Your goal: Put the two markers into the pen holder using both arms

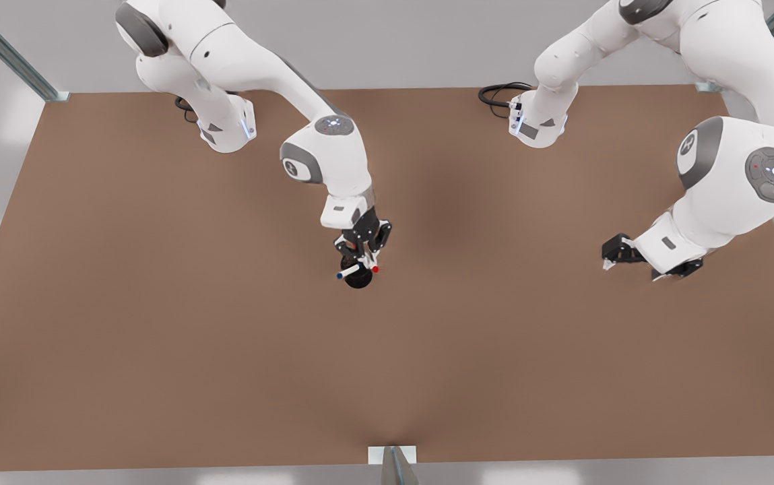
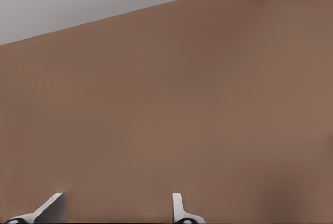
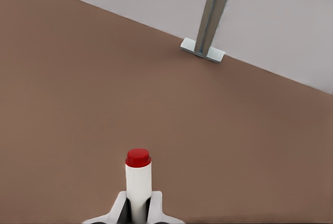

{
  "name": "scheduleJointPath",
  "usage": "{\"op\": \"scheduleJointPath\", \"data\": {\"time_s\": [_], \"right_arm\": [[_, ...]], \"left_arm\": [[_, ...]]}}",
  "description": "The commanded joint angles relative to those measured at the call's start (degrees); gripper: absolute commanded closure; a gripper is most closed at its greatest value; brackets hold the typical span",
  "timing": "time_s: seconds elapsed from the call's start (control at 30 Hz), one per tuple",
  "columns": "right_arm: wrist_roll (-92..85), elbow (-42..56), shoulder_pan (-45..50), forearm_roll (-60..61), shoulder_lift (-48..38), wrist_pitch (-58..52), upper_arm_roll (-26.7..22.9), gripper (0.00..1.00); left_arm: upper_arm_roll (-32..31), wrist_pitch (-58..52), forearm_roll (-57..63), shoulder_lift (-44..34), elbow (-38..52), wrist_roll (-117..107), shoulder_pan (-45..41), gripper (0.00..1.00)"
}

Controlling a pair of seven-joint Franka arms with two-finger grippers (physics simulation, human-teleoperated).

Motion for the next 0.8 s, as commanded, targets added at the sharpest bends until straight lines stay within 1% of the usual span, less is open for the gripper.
{"op": "scheduleJointPath", "data": {"time_s": [0.0, 0.03, 0.07, 0.1, 0.13, 0.27, 0.43, 0.47, 0.57, 0.77], "right_arm": [[21.0, -0.8, -0.5, -2.7, -1.3, -1.7, 0.0, 0.79], [21.1, -1.8, -0.5, -2.6, -1.3, -1.7, 0.2, 0.79], [21.2, -2.1, -0.5, -2.6, -1.2, -1.7, 0.3, 0.79], [21.2, -3.0, -0.5, -2.7, -1.1, -1.4, 0.3, 0.79], [21.4, -3.7, -0.4, -2.7, -1.0, -0.5, 0.3, 0.79], [25.0, -12.3, -3.2, -2.7, -1.3, 17.5, 0.3, 0.79], [25.1, -12.9, -3.5, -3.5, -0.3, 23.3, 0.2, 0.79], [25.1, -13.7, -4.4, -7.4, -0.2, 24.5, 0.2, 0.79], [25.1, -14.3, -5.7, -9.0, 1.4, 31.4, -0.4, 0.79], [25.1, -16.8, -5.8, -10.4, 1.5, 34.6, -0.4, 0.79]], "left_arm": [[26.8, -0.3, -15.4, -6.3, -0.9, -10.8, -19.0, 0.00], [31.7, -0.2, -15.6, -6.6, -1.5, -9.7, -24.0, 0.00], [38.0, 0.0, -15.9, -7.9, -3.2, -9.8, -30.0, 0.00], [38.8, -0.1, -16.0, -7.1, -2.9, -9.9, -30.6, 0.00], [38.7, -0.1, -15.6, -6.1, -2.0, -9.9, -30.3, 0.00], [38.8, 1.3, -15.6, -4.1, -1.8, -9.5, -30.2, 0.00], [38.7, 1.7, -16.0, -2.8, -1.8, -9.5, -30.2, 0.00], [38.7, 1.6, -16.1, -2.8, -1.8, -9.5, -30.0, 0.00], [38.7, 1.8, -16.0, -2.1, -1.9, -9.5, -30.1, 0.00], [38.7, 3.2, -18.4, -1.7, -1.8, -9.4, -30.0, 0.00]]}}
